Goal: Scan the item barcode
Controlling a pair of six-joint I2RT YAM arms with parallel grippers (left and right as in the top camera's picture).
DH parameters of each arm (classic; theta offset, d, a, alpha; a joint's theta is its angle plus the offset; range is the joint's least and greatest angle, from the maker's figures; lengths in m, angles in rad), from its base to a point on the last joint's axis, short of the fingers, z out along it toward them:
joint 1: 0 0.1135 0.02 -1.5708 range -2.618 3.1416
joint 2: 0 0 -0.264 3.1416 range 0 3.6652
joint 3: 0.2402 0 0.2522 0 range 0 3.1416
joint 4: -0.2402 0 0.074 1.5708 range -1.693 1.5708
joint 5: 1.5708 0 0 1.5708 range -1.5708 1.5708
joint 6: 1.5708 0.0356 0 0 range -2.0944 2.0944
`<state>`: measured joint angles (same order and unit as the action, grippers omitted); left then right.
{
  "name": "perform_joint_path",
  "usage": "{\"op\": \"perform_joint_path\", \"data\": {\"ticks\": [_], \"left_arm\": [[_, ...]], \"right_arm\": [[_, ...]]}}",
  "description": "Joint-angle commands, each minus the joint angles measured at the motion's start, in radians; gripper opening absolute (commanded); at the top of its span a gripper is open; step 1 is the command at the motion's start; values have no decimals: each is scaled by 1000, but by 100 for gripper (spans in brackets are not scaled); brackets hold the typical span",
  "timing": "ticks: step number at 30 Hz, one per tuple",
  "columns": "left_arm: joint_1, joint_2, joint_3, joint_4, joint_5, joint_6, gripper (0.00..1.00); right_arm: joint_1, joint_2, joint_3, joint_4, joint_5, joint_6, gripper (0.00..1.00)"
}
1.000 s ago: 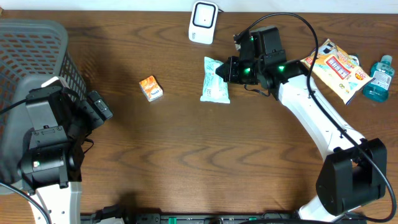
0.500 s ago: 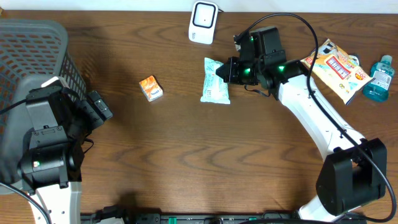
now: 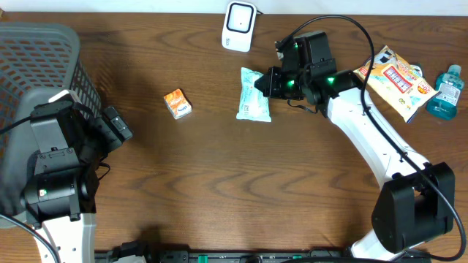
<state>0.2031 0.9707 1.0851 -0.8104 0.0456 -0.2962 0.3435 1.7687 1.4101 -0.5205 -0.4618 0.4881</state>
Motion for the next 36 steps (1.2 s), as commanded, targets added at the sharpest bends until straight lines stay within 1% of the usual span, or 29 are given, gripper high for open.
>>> {"op": "perform_joint_path", "data": {"ticks": [1,7,10,14,17,21,24,29,34,36], "left_arm": [[6,2,5,-1,-12,-9,98],[6,2,5,-1,-12,-9,98],[6,2,5,-1,-12,-9,98],[6,2,5,-1,-12,-9,98],[6,2,5,-1,-12,-9,98],[6,2,5,-1,-12,-9,98],[6,2,5,-1,-12,-9,98],[6,2,5,-1,-12,-9,98],[6,2,5,-1,-12,-9,98],[6,2,5,-1,-12,-9,98]], "right_arm": [[5,-3,9,-27,122,-14,1],[5,-1,9,-158,436,-14,1],[5,1,8,-223,642,-14,1],[5,1,8,-293,967,-15,1],[5,1,8,-301,1123,-48,1],[4,1,0,-299,1152,-86,1],[4,2,-34,-296,1167,-86,1],[4,40,-101,-277,1254,-93,1],[14,126,-109,-274,1241,-136,2],[34,145,-109,-274,1192,-150,6]]}}
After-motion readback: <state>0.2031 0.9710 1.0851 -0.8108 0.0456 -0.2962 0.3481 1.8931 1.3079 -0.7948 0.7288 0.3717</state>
